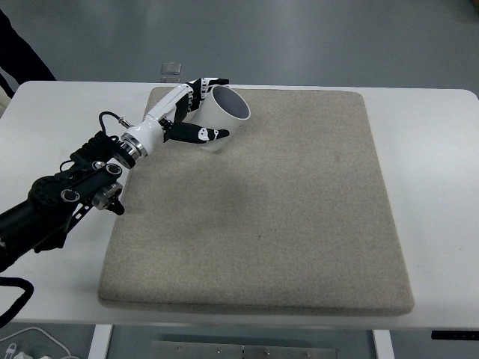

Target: Upright white cup

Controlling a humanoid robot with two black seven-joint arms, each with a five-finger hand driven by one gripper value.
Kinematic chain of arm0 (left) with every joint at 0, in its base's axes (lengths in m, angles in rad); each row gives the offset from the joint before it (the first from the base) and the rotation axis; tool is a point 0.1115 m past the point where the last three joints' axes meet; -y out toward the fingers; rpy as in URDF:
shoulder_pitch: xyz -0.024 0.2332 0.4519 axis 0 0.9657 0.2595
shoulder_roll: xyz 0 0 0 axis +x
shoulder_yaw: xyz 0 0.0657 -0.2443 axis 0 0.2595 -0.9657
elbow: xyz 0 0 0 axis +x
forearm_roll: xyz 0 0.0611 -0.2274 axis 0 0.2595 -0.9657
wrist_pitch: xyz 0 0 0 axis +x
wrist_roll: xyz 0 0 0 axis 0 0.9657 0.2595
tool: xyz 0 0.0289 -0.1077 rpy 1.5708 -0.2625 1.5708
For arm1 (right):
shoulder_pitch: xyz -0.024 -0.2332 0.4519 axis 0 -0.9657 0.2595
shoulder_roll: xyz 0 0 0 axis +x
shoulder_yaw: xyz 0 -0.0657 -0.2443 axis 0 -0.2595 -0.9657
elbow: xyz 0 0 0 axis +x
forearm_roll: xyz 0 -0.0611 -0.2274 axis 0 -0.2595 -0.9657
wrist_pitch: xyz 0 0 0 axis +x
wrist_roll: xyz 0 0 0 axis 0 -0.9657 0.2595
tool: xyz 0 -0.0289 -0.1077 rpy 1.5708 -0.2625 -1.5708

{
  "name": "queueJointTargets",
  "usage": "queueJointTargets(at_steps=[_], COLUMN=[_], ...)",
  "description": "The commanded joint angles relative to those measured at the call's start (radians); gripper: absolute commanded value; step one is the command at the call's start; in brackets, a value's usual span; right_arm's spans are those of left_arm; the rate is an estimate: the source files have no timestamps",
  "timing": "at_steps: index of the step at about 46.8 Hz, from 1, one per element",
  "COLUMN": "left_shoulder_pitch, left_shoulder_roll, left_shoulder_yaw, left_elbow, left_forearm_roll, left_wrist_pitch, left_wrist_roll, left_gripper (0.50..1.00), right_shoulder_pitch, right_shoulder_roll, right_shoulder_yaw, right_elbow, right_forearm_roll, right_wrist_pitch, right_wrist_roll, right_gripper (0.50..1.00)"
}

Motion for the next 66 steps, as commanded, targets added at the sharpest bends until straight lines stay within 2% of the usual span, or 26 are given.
queueJointTargets(at_steps=[1,10,16,22,25,30,33,37,41,44,54,66], left_shoulder_pitch=[0.000,0.005,0.015,0.017,0.021,0.026,0.028,0.029,0.031,0.031,0.031,0.032], left_shoulder_roll=[-0.002,-0.015,-0.028,-0.028,-0.029,-0.029,-0.029,-0.029,-0.029,-0.029,-0.029,-0.028], left_shoulder_yaw=[0.005,0.061,0.066,0.064,0.064,0.064,0.063,0.058,0.054,0.052,0.046,0.043], left_elbow=[0.004,0.010,0.015,0.015,0.015,0.013,0.013,0.012,0.012,0.010,0.010,0.006], left_forearm_roll=[0.009,0.010,0.010,0.009,0.006,-0.002,-0.005,-0.005,-0.007,-0.007,-0.016,-0.024], left_wrist_pitch=[0.024,0.082,0.088,0.091,0.091,0.093,0.091,0.091,0.091,0.091,0.091,0.093], left_wrist_roll=[0.000,0.000,0.000,0.000,0.000,0.000,0.000,0.000,0.000,0.000,0.000,0.000], left_gripper=[0.500,0.500,0.500,0.553,0.619,0.679,0.771,0.850,0.898,0.960,0.992,0.994], right_shoulder_pitch=[0.000,0.000,0.000,0.000,0.000,0.000,0.000,0.000,0.000,0.000,0.000,0.000], right_shoulder_roll=[0.000,0.000,0.000,0.000,0.000,0.000,0.000,0.000,0.000,0.000,0.000,0.000], right_shoulder_yaw=[0.000,-0.001,0.000,-0.001,0.000,0.000,-0.001,-0.001,0.000,0.000,0.000,0.000], right_elbow=[-0.001,-0.001,0.000,0.000,0.000,-0.001,0.000,0.000,0.000,0.000,-0.001,0.000], right_forearm_roll=[0.000,0.002,0.000,0.000,0.000,0.000,0.000,0.000,0.000,0.000,0.000,0.000], right_wrist_pitch=[0.000,0.000,0.000,0.000,0.000,0.000,0.000,0.000,0.000,0.000,0.000,0.000], right_wrist_roll=[0.000,0.000,0.000,0.000,0.000,0.000,0.000,0.000,0.000,0.000,0.000,0.000], right_gripper=[0.930,0.930,0.930,0.930,0.930,0.930,0.930,0.930,0.930,0.930,0.930,0.930])
